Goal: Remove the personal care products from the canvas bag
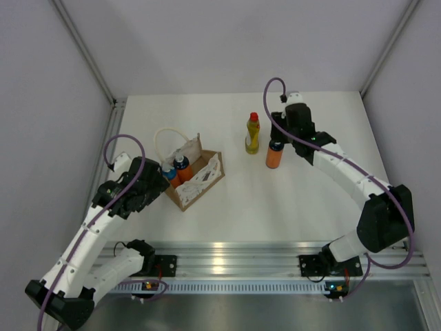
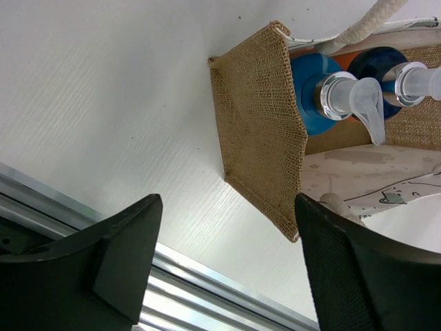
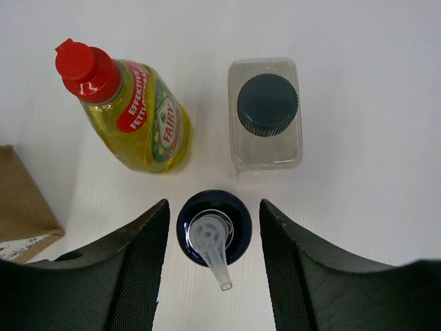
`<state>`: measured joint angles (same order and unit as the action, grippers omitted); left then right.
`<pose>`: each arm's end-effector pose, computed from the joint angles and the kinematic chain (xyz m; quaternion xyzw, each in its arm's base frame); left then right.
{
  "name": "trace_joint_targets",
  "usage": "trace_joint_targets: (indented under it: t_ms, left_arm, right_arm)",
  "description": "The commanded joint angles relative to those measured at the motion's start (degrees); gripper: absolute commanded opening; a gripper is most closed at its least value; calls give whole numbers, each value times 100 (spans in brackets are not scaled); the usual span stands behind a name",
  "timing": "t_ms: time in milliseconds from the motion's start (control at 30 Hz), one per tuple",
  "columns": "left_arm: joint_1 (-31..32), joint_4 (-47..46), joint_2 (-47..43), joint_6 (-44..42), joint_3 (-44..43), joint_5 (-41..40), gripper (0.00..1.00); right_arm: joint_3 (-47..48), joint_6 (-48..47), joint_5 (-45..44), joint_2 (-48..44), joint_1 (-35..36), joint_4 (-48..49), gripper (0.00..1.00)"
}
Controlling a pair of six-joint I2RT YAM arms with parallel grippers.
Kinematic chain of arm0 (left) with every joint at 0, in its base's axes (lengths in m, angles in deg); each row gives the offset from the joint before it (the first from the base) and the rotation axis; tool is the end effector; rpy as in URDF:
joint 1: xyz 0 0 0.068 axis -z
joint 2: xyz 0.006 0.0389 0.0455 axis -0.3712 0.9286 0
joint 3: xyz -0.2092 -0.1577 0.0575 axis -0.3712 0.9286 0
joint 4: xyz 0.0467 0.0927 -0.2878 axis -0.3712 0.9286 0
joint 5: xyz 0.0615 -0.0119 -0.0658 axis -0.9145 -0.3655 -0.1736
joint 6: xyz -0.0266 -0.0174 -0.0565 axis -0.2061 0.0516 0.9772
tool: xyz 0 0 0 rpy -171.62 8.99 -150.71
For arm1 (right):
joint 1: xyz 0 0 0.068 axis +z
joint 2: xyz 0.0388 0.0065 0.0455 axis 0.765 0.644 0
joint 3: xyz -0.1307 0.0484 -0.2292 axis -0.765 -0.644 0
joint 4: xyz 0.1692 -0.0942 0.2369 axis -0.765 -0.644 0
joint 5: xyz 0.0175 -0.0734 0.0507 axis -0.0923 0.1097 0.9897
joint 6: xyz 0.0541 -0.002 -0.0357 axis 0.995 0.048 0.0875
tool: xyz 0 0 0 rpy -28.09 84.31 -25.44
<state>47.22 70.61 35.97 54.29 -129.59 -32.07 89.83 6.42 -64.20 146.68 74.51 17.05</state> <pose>0.1869 -0.0652 0.3038 -0.3501 0.8704 -0.0414 0.3436 0.3662 0.1562 0.2849 -0.0584 0.8676 0.0599 0.4902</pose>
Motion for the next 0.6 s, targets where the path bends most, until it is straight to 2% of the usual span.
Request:
trace_joint_targets:
  t_ms: [0,167,267,400,567]
  left_arm:
    - [-12,-154,-17,-32,-123,-82,86]
    - [-3,-163,9,12,-123,-135,87]
    - [-3,-180,71,38,-114,-153,87]
    - [-3,-268,150,56,-114,-83,86]
    - [-3,-303,255,73,-105,-4,87]
  right_arm:
    - [467,18,161,-176,-26,297,53]
    - [933,-149,670,-317,281,33,47]
    - [1232,-246,1154,-291,834,-3,43]
    - [1907,-483,1357,278,1922,-265,42]
    - [2603,-633,1585,1167,2514,-389,43]
